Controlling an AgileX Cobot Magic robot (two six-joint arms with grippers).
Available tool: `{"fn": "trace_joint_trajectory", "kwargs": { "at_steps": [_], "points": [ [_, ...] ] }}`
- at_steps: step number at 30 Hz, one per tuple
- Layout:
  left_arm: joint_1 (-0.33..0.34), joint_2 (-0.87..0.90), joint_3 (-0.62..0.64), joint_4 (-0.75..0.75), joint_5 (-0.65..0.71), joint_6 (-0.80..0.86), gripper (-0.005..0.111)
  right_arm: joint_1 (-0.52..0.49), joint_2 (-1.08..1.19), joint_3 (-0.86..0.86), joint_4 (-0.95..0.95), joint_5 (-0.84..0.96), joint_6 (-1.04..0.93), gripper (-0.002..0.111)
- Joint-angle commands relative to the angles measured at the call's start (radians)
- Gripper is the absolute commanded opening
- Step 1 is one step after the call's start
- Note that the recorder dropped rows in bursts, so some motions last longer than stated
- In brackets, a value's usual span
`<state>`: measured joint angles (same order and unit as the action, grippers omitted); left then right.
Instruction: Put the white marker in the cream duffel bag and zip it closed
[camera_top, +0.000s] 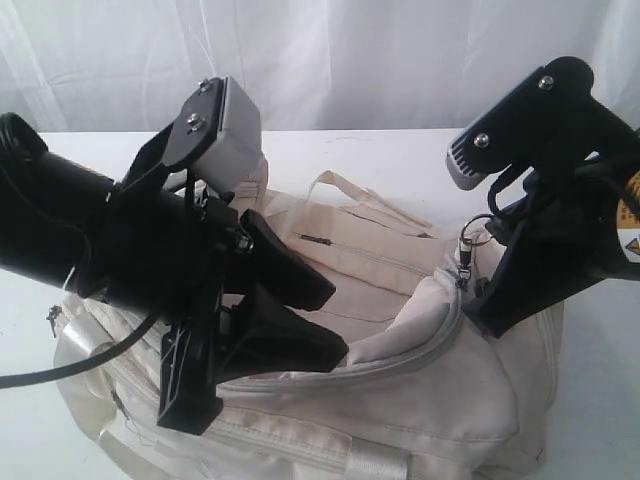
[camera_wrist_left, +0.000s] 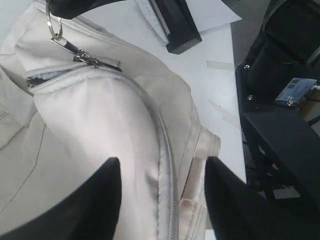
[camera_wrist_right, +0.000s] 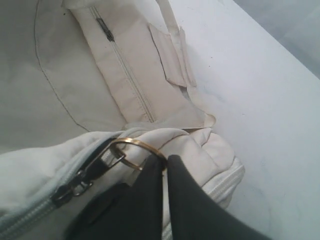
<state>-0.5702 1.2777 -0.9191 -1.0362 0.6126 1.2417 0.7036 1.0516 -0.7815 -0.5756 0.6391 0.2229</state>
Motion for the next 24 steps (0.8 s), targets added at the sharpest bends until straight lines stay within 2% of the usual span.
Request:
{"fn": "trace_joint_trajectory", "kwargs": {
  "at_steps": [1,4,9,13,24],
  "points": [
    [-0.027,-0.01,-0.002,-0.051,0.005,0.018,0.055,-0.009,0.0,0.003,0.0,-0.013,0.003,0.0],
    [-0.112,-0.01,-0.002,-0.051,-0.031,0.044,0.055,-0.009,0.0,0.003,0.0,-0.013,0.003,0.0],
    [-0.193,-0.01,-0.002,-0.032,-0.136,0.043,0.055,-0.009,0.0,0.003,0.0,-0.009,0.003,0.0],
    [-0.212,-0.008,-0.002,-0.016,-0.149,0.043,0.055,-0.009,0.0,0.003,0.0,-0.009,0.003,0.0],
    [-0.212,0.087,-0.002,0.016,-0.187,0.053,0.055,-0.009,0.0,0.003,0.02,-0.009,0.003,0.0]
  ]
}}
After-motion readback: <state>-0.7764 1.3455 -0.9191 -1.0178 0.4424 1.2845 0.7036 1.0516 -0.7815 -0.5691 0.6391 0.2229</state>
